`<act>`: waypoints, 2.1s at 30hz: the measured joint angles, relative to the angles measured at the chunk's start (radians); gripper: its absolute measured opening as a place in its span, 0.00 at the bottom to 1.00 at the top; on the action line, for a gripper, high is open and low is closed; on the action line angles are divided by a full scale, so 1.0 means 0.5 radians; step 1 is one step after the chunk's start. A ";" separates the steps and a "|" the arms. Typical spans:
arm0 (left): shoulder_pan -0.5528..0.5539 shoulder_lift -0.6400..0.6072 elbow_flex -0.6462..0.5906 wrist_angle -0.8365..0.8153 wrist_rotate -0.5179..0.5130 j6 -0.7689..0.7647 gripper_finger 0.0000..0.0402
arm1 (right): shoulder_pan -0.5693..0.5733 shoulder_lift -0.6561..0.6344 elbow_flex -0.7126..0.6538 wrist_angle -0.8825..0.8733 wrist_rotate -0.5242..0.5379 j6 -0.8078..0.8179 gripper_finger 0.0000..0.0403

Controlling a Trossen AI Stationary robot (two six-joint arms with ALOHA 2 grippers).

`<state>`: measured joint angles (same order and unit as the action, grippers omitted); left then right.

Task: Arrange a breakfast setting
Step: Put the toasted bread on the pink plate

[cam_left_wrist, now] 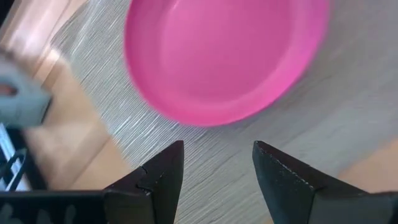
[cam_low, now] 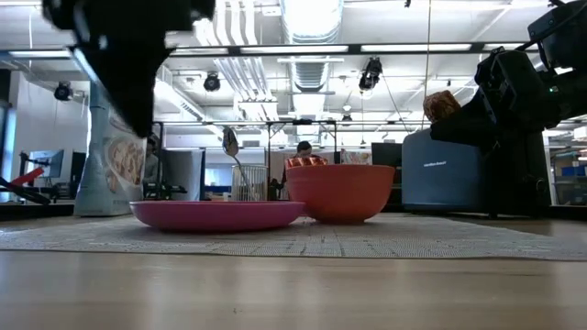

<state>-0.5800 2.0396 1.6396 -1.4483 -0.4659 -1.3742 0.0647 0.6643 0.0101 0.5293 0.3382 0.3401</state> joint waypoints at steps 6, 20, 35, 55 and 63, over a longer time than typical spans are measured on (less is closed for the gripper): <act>-0.015 -0.001 0.151 0.104 -0.137 0.212 0.44 | 0.000 0.000 0.000 0.000 -0.001 0.001 0.21; 0.022 -0.149 0.087 -0.095 -0.346 0.245 0.44 | 0.000 0.000 0.000 0.000 0.000 0.001 0.21; 0.089 -1.026 -1.251 1.036 -0.419 0.503 0.44 | 0.000 0.000 0.000 0.005 0.000 0.001 0.21; 0.560 -1.821 -1.895 2.789 -0.453 2.231 0.44 | 0.000 0.002 0.014 0.010 -0.054 0.155 0.21; 0.566 -1.659 -1.902 3.021 -0.282 2.330 0.44 | -0.002 -0.003 0.061 0.002 0.112 0.407 0.21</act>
<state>-0.2972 1.2102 0.6888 0.0621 -0.6066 -0.2093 0.0638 0.6628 0.0404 0.5305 0.3940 0.5437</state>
